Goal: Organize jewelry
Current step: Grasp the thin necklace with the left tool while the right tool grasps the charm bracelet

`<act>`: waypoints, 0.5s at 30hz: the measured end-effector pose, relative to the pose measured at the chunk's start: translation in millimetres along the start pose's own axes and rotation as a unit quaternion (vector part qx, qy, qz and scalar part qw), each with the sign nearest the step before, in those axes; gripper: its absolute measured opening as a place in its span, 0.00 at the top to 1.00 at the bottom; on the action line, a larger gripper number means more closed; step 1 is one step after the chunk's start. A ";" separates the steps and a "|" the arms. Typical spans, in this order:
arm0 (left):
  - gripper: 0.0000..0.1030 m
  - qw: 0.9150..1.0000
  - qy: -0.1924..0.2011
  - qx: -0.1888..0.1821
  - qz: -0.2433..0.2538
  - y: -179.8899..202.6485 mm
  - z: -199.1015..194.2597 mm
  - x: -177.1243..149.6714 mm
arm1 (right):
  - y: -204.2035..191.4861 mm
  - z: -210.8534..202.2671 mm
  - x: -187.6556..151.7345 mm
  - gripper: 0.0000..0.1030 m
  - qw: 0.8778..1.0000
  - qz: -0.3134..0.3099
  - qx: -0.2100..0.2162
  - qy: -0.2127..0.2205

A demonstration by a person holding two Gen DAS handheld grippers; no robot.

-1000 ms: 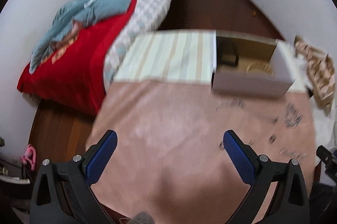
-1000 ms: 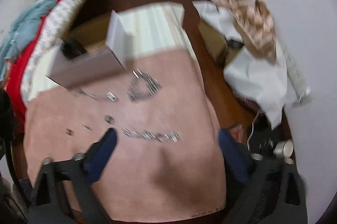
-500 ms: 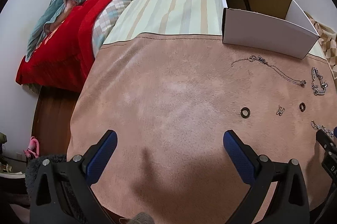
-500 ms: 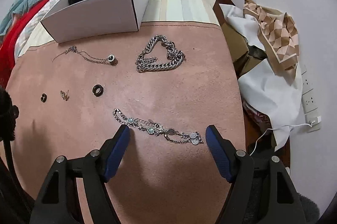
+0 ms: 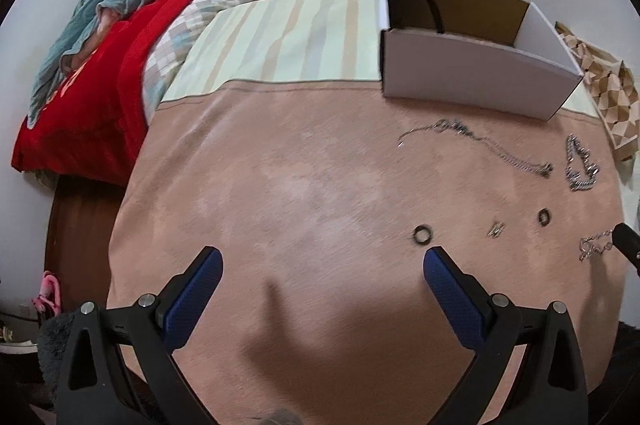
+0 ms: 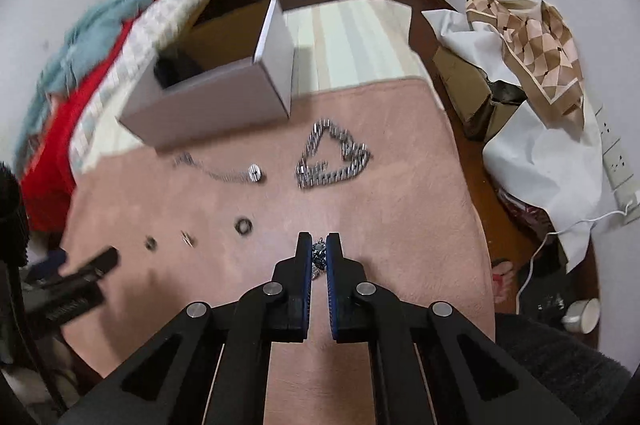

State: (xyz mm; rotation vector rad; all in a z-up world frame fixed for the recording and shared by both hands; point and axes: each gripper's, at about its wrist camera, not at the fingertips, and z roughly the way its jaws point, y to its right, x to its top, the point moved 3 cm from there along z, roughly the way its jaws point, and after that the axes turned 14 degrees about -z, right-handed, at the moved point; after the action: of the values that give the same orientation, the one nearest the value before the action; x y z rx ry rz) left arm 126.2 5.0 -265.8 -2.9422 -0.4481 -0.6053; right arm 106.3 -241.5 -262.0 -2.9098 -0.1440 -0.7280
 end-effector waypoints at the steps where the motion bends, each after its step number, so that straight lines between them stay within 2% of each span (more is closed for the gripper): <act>1: 0.01 1.000 -0.002 -0.010 0.001 5.2 -1.1 3.1 | 1.7 -3.1 2.8 0.93 1.000 0.004 0.001 0.005; 4: 0.01 0.999 0.001 -0.042 0.015 29.1 -7.4 12.1 | 7.7 -6.4 10.3 0.93 1.000 0.017 0.002 0.016; 6: 0.01 0.997 0.010 -0.059 0.044 55.5 -10.5 17.0 | 15.1 -4.5 12.5 0.93 0.999 0.031 0.002 0.017; 9: 0.01 0.993 0.009 -0.071 0.096 95.3 -6.1 19.4 | 30.9 1.9 9.2 0.93 0.998 0.055 0.001 0.012; 11: 0.05 0.989 0.001 -0.078 0.128 119.8 -0.7 17.8 | 41.1 5.9 5.1 0.93 0.997 0.071 0.000 0.008; 14: 0.06 0.982 -0.011 -0.083 0.171 150.6 10.1 12.1 | 54.6 11.0 -1.5 0.93 0.996 0.092 0.001 0.002; 15: 0.11 0.980 -0.012 -0.083 0.180 156.6 12.9 10.2 | 58.1 12.4 -3.7 0.93 0.995 0.098 0.002 0.001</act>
State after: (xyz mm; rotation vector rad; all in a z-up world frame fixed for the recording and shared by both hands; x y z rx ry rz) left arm 187.8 -139.2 -280.1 -3.0728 0.1438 -0.5820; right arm 116.1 -297.0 -281.0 -2.8663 0.1377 -0.6959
